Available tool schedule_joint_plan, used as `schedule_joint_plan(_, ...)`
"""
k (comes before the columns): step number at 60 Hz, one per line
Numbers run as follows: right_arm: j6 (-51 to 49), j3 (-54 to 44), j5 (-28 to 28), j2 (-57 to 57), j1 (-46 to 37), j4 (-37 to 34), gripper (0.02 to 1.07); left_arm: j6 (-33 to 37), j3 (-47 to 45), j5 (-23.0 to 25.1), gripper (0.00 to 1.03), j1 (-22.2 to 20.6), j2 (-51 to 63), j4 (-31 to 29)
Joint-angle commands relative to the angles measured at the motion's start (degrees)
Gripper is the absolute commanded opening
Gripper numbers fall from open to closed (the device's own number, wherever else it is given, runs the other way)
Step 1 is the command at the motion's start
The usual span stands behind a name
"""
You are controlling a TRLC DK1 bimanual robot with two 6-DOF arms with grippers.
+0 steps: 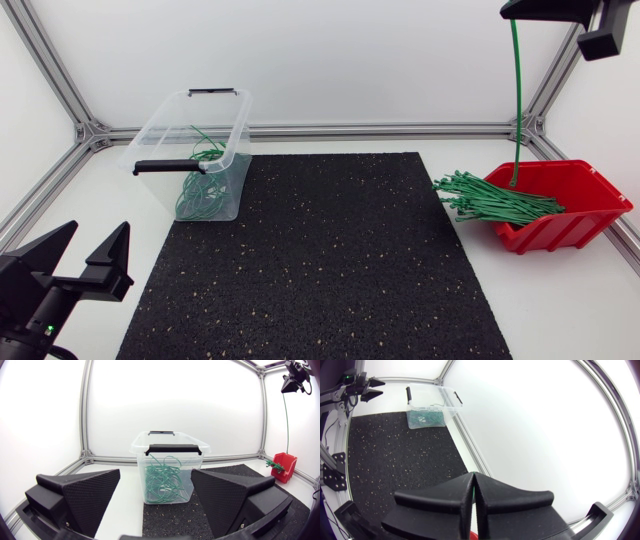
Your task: Take a green cable tie from the red box, thread the tail through the head to close it, then place it in the transparent bin on the left.
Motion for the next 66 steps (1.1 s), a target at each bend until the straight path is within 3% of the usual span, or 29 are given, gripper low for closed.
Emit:
schedule_joint_plan(1,6.7,-3.1,1.4,-1.3,3.4,1.4,0.07,-0.9,-2.2,-0.2,0.99,-0.5,-0.1,-1.7)
schedule_joint_plan(27,34.2,-9.5,16.9,-1.0,23.5,12.7,0.07,-0.8,-2.2,-0.4,0.99,-0.7,-0.1,-1.8)
schedule_joint_plan(37,39.4,-10.7,16.8,0.8,31.4,14.6,0.07,-0.8,-2.2,-0.4,0.99,-0.8,-0.1,-1.8)
schedule_joint_plan(39,39.6,-12.1,16.7,0.6,32.8,17.7,0.07,-0.8,-2.2,-0.4,0.99,-0.8,-0.1,-1.8)
schedule_joint_plan(56,43.5,-12.9,22.0,6.4,41.9,23.8,0.07,-0.8,-2.2,-0.4,0.99,-0.8,-0.1,-1.8)
schedule_joint_plan(66,50.2,-12.8,19.7,10.3,42.9,24.2,0.07,-0.8,-2.2,-0.4,0.99,-0.8,-0.1,-1.9)
